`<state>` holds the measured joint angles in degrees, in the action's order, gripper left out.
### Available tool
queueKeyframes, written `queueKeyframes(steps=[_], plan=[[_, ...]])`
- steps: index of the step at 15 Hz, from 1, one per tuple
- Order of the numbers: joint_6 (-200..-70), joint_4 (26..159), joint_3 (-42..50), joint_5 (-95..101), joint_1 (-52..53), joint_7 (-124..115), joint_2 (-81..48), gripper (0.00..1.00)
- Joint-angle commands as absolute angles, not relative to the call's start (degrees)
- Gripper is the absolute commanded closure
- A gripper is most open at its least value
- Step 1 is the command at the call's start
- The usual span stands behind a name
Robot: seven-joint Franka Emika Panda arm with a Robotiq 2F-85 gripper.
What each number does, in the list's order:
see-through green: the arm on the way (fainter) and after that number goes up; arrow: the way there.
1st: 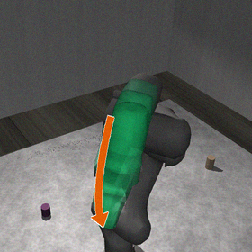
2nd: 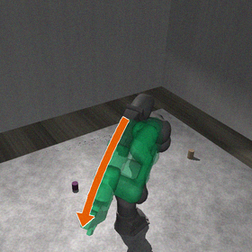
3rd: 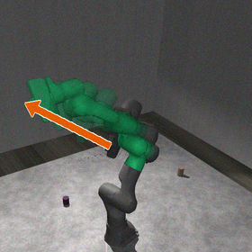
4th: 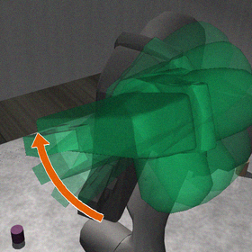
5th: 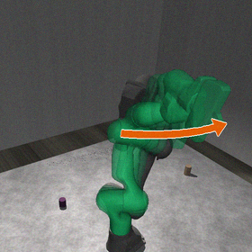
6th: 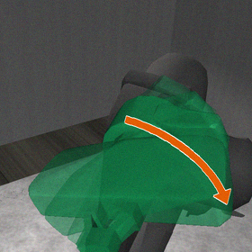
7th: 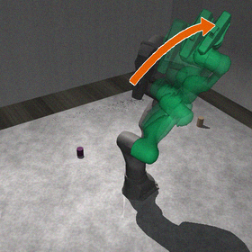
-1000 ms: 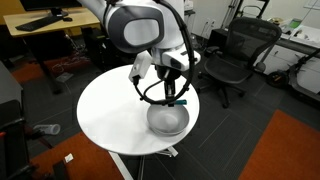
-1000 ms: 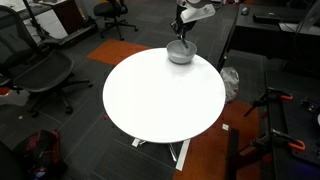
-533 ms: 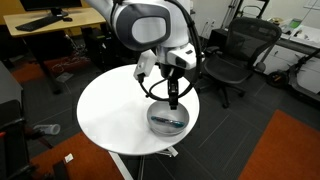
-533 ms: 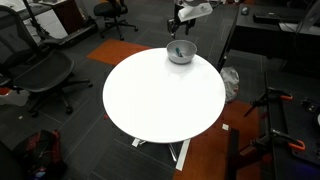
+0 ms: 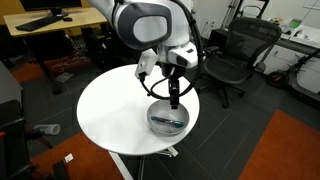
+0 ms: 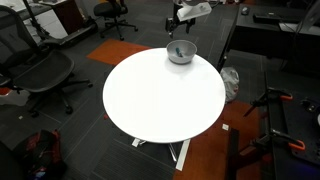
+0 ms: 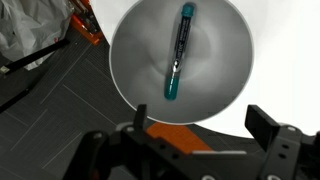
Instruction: Put the marker in the bowl
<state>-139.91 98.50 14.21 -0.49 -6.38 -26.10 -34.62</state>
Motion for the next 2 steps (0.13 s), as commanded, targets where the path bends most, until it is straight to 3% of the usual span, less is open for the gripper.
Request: queueKeyframes(steps=[1,2], plan=[[-139.8,98.3,14.3,-0.7,-6.3,-25.9,-34.7,0.00],[-139.8,98.3,14.3,-0.7,-6.3,-25.9,-34.7,0.00]])
